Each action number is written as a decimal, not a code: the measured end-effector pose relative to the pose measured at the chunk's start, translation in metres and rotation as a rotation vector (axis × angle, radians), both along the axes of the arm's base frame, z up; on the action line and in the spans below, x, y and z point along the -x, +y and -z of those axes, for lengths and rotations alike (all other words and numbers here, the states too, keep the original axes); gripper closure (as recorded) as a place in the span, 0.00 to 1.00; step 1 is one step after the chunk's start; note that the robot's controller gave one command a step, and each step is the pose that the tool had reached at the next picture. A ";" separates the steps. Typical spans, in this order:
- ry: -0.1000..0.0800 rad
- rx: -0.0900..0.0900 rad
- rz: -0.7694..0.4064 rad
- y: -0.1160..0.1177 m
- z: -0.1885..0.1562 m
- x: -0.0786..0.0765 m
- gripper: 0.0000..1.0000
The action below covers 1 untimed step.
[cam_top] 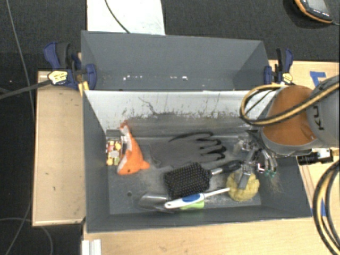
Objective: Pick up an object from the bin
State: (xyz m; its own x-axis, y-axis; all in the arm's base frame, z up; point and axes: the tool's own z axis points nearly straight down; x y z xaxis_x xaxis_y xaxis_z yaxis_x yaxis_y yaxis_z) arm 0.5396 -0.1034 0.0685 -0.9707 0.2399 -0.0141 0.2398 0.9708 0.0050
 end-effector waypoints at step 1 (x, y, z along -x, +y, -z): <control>-0.006 0.002 -0.067 0.035 -0.003 -0.032 1.00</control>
Offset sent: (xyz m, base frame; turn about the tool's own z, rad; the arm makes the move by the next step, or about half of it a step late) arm 0.0000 0.0000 0.0000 0.0000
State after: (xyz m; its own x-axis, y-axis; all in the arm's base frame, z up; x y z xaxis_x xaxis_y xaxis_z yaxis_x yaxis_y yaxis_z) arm 0.5717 -0.0688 0.0717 -0.9845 0.1743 -0.0201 0.1743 0.9847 0.0046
